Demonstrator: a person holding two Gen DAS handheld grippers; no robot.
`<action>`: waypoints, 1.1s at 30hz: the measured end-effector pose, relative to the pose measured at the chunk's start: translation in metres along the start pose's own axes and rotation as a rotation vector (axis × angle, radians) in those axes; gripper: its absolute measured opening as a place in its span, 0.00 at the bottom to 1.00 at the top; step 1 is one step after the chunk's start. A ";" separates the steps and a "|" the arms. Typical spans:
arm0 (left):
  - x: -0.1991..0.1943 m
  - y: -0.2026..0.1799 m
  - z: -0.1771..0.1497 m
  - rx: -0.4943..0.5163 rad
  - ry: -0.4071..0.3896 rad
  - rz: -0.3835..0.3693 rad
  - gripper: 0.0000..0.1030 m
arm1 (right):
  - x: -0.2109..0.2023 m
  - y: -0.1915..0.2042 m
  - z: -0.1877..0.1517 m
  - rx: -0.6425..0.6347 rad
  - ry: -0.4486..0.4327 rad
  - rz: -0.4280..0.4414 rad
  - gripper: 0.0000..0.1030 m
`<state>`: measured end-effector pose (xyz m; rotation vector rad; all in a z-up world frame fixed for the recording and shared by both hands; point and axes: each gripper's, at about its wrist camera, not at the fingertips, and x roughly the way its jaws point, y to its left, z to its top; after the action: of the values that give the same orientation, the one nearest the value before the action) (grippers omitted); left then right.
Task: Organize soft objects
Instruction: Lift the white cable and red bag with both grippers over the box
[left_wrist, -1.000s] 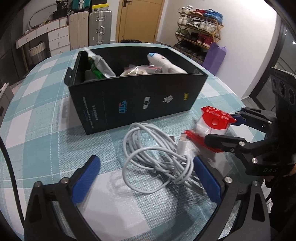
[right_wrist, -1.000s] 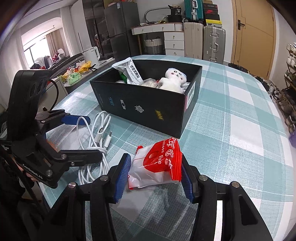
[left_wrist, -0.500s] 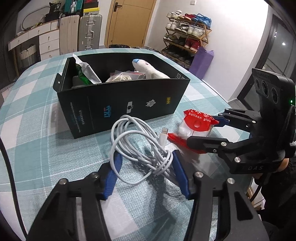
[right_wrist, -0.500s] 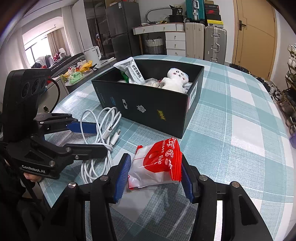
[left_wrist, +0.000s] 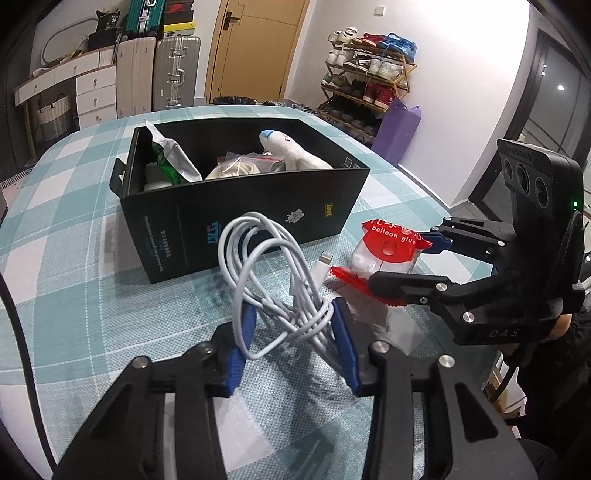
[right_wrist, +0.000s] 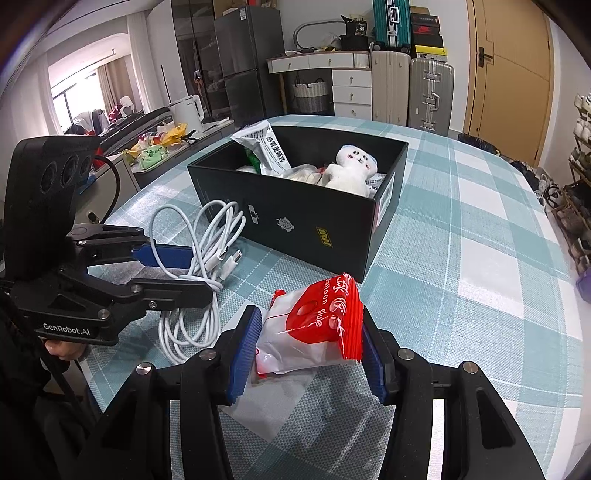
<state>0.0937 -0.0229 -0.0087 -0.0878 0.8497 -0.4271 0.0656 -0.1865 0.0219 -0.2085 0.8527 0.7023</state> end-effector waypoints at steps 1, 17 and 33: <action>0.000 0.000 0.000 0.002 -0.003 0.002 0.38 | -0.001 0.000 0.000 -0.002 -0.002 -0.001 0.50; -0.025 -0.001 0.005 0.017 -0.083 0.015 0.33 | -0.024 0.005 0.007 -0.027 -0.093 0.011 0.50; -0.075 0.006 0.048 0.042 -0.226 0.106 0.33 | -0.054 0.009 0.030 -0.019 -0.226 0.011 0.50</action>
<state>0.0876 0.0081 0.0743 -0.0511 0.6194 -0.3282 0.0545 -0.1924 0.0829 -0.1386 0.6318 0.7292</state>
